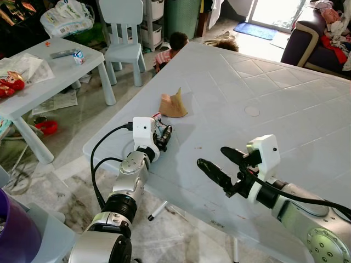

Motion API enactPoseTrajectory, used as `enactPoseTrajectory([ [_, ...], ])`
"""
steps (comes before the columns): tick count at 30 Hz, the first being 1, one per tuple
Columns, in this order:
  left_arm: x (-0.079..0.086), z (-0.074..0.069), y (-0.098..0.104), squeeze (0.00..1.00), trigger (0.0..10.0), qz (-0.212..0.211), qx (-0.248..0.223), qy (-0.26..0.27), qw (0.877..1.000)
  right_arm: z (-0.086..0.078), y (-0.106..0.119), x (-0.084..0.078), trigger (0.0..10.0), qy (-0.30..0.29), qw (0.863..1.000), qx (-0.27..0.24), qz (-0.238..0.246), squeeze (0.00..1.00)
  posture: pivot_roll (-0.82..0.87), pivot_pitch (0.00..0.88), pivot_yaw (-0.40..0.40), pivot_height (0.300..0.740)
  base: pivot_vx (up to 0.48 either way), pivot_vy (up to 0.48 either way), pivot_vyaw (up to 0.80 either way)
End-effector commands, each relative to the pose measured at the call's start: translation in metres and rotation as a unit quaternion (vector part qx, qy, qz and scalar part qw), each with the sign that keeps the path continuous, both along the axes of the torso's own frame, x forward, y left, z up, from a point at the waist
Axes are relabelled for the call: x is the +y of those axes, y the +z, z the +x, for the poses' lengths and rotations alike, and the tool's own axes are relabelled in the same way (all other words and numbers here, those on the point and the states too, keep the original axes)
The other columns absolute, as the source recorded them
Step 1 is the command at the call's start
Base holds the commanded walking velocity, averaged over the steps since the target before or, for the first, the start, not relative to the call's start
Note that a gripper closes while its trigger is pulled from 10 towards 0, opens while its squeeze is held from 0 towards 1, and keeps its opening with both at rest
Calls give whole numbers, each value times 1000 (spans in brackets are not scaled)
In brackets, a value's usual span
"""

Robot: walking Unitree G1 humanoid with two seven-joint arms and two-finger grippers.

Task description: Picking trash to rubbish bin

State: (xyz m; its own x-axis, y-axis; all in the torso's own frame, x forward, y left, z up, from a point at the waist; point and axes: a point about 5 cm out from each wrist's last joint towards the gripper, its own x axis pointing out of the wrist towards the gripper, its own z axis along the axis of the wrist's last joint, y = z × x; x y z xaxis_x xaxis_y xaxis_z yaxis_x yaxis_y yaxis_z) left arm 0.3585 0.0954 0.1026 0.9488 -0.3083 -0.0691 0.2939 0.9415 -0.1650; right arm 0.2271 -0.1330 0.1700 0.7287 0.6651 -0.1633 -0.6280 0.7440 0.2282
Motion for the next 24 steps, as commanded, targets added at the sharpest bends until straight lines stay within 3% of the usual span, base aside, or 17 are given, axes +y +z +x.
enactPoseTrajectory([
  [1,-4,0,-1,0,0,2,3,-7,1000,-5,0,1,10000,22,1000,7,-4,0,-189,111,-86,740,0,0,0],
  [24,-1,3,5,0,0,-2,-20,2,1000,0,-6,1,10000,29,999,22,-19,0,-173,91,-85,740,0,0,0],
])
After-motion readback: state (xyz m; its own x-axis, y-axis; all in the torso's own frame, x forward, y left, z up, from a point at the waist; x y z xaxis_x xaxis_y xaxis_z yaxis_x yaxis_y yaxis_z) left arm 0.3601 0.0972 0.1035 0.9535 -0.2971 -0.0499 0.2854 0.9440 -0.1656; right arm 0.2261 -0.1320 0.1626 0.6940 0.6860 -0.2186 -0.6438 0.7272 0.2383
